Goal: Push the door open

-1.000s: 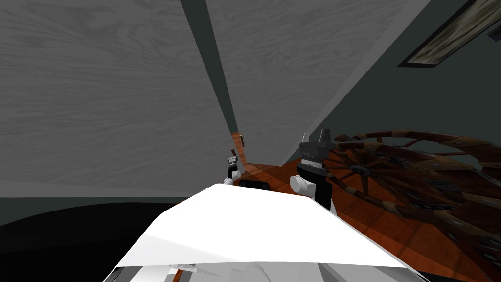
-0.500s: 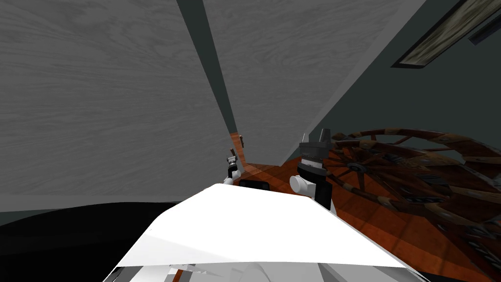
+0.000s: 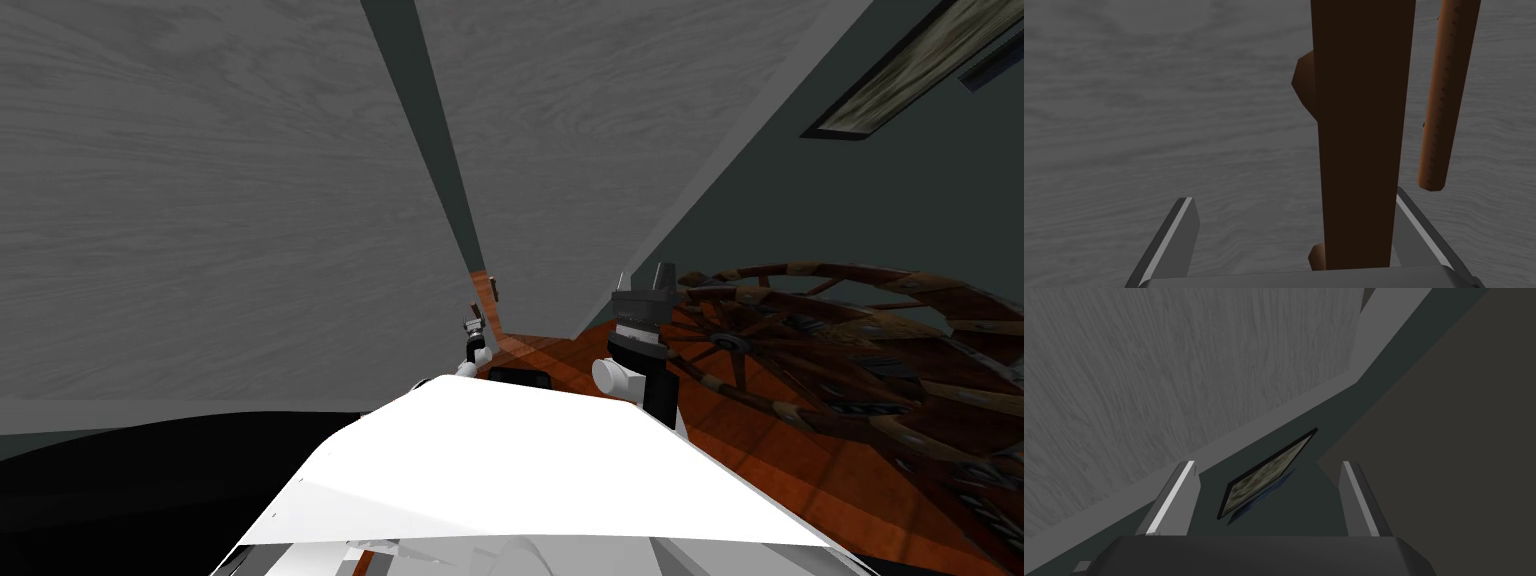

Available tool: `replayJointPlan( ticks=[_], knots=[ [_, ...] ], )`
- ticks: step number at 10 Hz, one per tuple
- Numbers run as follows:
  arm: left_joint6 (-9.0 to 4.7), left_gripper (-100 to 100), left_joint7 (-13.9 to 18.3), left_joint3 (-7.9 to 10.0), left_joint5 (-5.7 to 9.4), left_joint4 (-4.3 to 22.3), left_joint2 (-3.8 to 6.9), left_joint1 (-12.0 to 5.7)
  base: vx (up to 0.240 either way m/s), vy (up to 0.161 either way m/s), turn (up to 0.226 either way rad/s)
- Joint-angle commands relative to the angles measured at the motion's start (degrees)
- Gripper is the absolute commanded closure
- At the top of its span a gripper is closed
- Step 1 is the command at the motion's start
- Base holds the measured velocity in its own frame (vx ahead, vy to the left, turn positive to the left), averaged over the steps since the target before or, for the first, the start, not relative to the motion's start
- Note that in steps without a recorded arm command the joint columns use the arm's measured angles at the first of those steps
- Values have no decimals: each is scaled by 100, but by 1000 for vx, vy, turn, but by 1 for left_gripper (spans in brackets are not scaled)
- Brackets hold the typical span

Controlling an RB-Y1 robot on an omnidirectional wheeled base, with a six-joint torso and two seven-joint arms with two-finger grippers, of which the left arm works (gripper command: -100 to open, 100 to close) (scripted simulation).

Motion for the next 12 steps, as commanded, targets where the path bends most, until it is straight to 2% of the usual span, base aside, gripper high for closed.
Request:
replayJointPlan(
  ticks=[1, 7, 8, 9, 12],
  knots=[
    [48, 100, -89, 95, 27, -153, 142, 162, 0, 0, 0],
    [30, 100, -100, 132, 44, -146, 159, 163, 1, 9, -15],
    [30, 100, -100, 132, 44, -252, 159, 163, 0, -2, 53],
    [30, 100, -100, 132, 44, -146, 159, 163, -10, 6, -2],
    [30, 100, -100, 132, 44, -146, 159, 163, -2, 0, -12]
  ],
)
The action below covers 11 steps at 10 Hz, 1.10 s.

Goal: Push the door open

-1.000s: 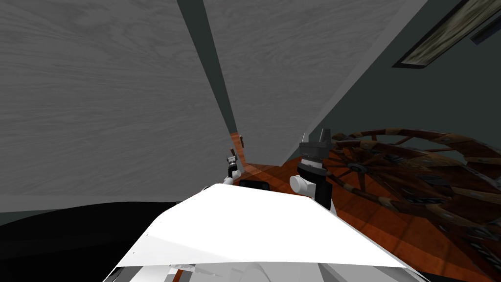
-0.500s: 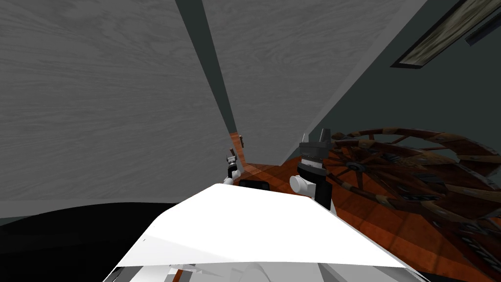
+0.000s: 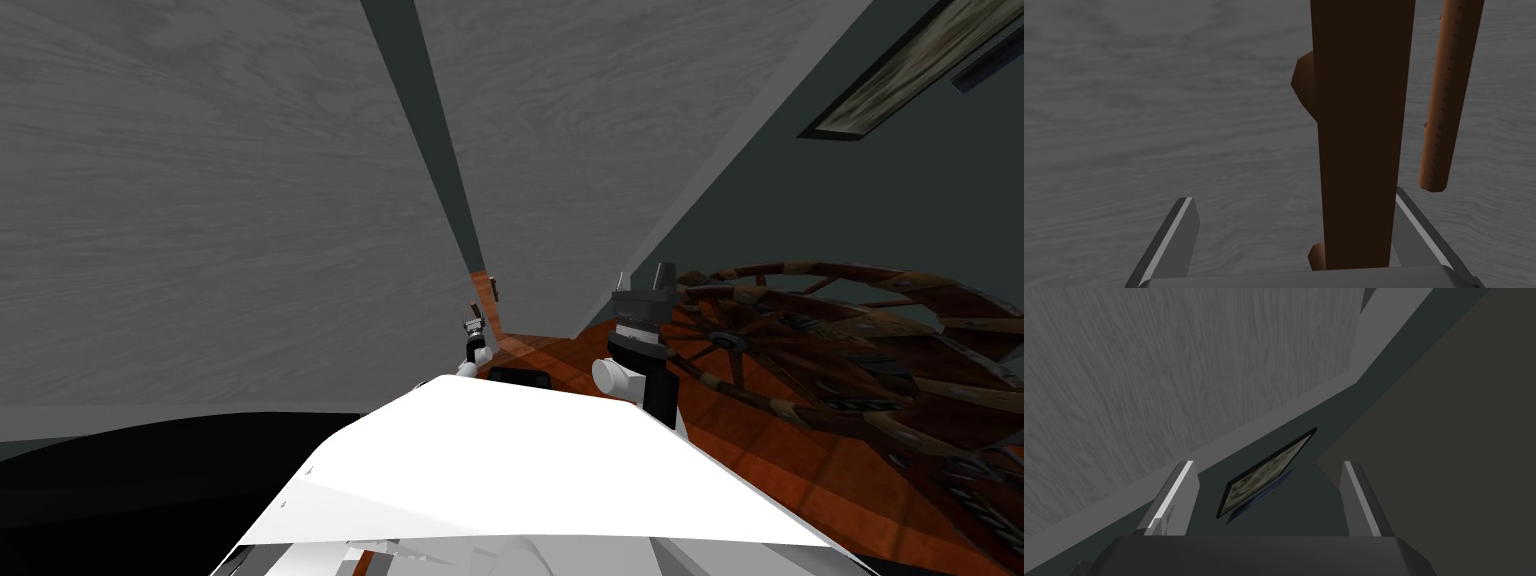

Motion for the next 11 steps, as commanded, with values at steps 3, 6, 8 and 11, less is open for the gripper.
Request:
replayJointPlan(
  ticks=[3, 6, 8, 11],
  knots=[
    [-180, 100, -92, 77, 233, 50, 128, 12, 29, 61, -131],
    [-224, 100, -115, 96, 292, 62, 154, 14, 14, 16, 3],
    [-224, 100, -115, 96, 292, 62, 154, 14, 9, 24, -19],
    [-224, 100, -115, 96, 292, 62, 154, 14, 0, 3, -6]
  ],
)
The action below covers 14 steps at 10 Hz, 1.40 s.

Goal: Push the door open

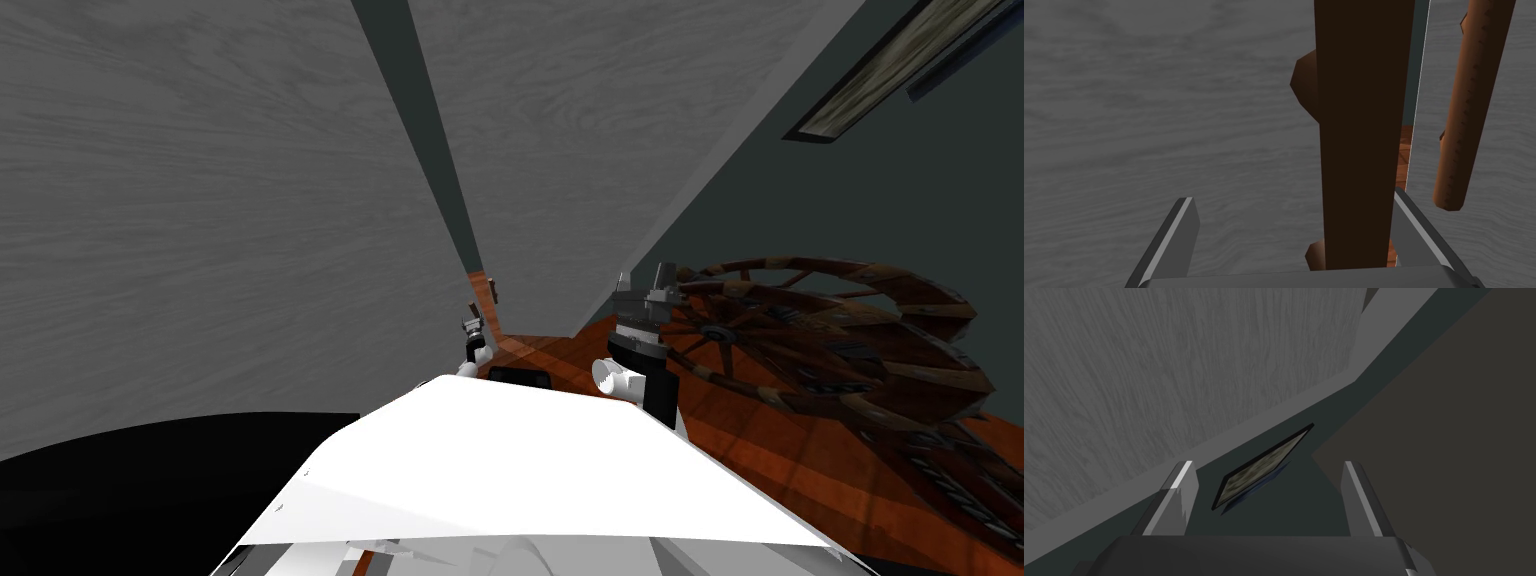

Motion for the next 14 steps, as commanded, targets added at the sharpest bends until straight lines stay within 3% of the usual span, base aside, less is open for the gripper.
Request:
replayJointPlan(
  ticks=[1, 4, 5, 6, 7, 9, 13, 14],
  knots=[
    [-62, 100, 18, 91, 20, 86, 179, 20, 2, -9, 8],
    [-62, 100, 18, 91, 20, 86, 179, 20, 1, -2, 0],
    [-156, 100, -23, 195, 126, 154, 103, -78, 72, 46, -200],
    [-156, 100, -23, 195, 126, 154, 103, -78, 70, 72, -139],
    [-229, 100, -57, 304, 198, 180, 145, -88, 65, 90, -81],
    [-266, 100, -74, 361, 236, 193, 167, -93, 50, 61, -36],
    [-307, 100, -93, 423, 277, 302, 189, -124, 10, 23, -29],
    [-307, 100, -93, 423, 277, 208, 189, -99, 21, 11, -2]
  ],
)
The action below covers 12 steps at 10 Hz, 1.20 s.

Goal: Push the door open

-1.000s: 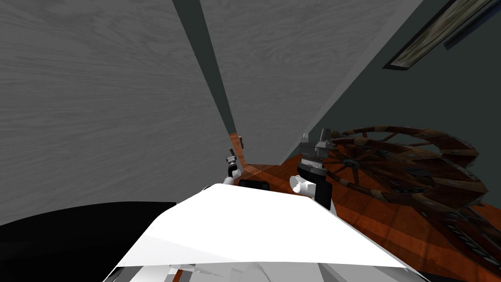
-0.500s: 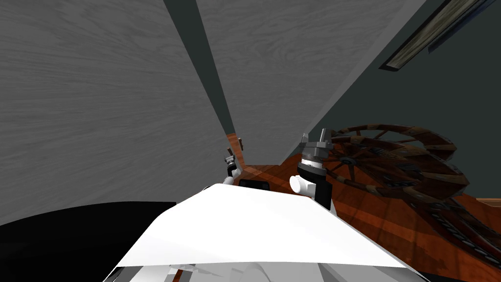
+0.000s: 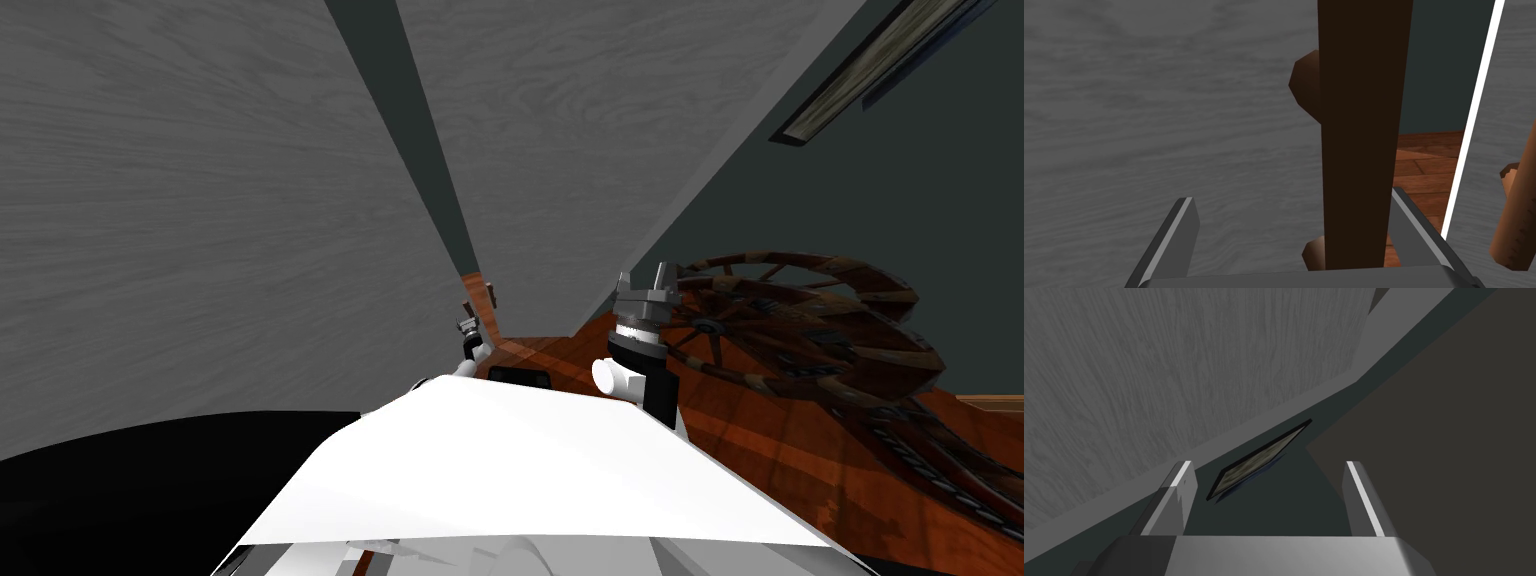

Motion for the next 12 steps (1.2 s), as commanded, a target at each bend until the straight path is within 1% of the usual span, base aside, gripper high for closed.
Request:
replayJointPlan(
  ticks=[1, 4, 5, 6, 7, 8, 9, 11, 12],
  knots=[
    [-95, 100, 4, 70, 4, 31, 158, 75, 9, -1, 38],
    [-95, 100, 4, 70, 4, 64, 158, 75, 3, -2, -15],
    [-95, 100, 4, 70, 4, 17, 158, 75, 6, 7, 13],
    [-95, 100, 4, 70, 4, -127, 158, 75, -3, 14, 41],
    [-95, 100, 4, 70, 4, 31, 158, 75, -13, 5, -21],
    [-130, 100, -69, 157, 134, -10, 50, 2, 65, 55, -220],
    [-226, 100, -102, 284, 245, 38, 96, -9, 117, 89, -214],
    [-344, 100, -143, 439, 381, 95, 146, -26, 124, 103, -99],
    [-344, 100, -143, 439, 381, 109, 146, -26, 69, 96, -4]
  ],
)
